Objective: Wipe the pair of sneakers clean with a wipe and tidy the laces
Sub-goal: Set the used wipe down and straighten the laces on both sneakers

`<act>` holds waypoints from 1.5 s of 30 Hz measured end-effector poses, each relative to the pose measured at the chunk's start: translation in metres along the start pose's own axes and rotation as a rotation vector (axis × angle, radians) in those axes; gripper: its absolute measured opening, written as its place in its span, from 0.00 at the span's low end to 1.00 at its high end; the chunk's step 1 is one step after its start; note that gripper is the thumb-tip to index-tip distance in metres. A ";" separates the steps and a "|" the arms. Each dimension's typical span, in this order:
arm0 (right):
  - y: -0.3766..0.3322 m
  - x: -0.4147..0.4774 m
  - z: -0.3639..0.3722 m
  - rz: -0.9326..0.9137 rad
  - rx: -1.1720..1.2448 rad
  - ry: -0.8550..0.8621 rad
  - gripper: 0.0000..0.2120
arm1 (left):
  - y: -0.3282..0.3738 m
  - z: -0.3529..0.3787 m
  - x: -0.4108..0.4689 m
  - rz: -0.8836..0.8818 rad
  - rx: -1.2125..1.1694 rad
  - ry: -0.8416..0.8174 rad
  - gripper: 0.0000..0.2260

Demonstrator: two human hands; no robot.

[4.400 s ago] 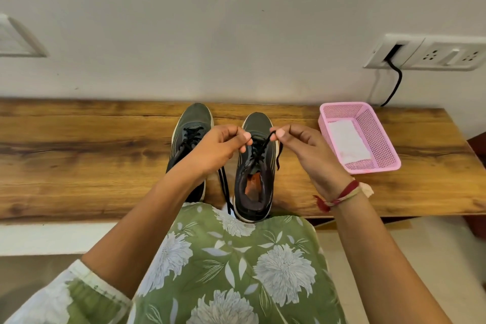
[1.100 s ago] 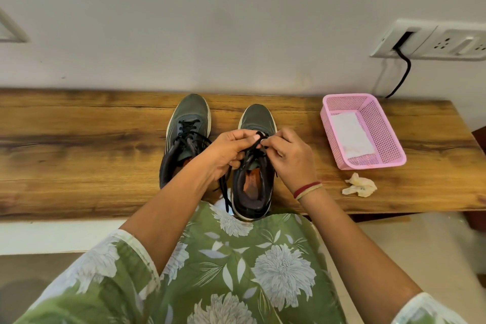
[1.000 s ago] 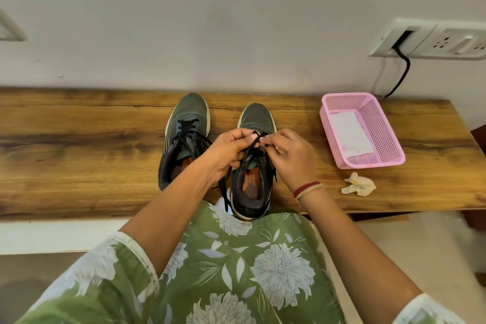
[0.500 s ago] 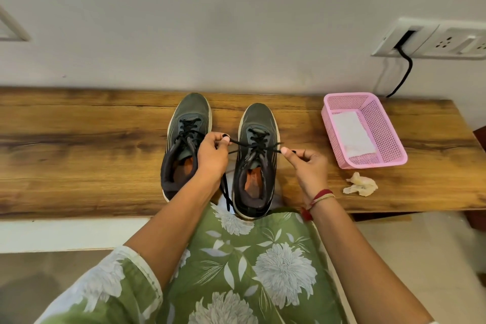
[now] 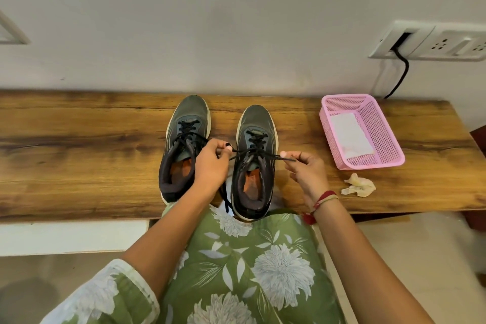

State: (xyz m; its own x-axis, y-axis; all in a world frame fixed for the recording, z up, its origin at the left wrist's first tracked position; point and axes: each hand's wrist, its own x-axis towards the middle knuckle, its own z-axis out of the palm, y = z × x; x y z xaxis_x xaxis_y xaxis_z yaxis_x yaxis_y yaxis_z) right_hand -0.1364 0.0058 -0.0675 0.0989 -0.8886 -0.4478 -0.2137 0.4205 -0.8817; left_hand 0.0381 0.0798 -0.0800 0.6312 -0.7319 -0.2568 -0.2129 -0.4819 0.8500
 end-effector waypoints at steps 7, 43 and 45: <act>0.017 -0.015 0.015 -0.023 0.009 -0.119 0.10 | 0.004 0.000 -0.009 -0.023 0.118 -0.077 0.18; 0.018 -0.039 0.023 -0.253 -0.799 -0.081 0.32 | 0.010 0.012 -0.031 0.217 0.598 -0.156 0.20; 0.014 -0.035 0.031 -0.276 -0.948 0.029 0.25 | 0.015 0.018 -0.028 0.226 0.655 -0.104 0.15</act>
State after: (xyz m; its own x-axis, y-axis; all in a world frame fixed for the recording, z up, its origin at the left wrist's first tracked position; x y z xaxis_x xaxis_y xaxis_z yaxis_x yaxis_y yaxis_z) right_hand -0.1127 0.0489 -0.0691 0.2410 -0.9430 -0.2296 -0.8784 -0.1113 -0.4649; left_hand 0.0044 0.0841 -0.0682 0.4507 -0.8750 -0.1768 -0.7571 -0.4796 0.4437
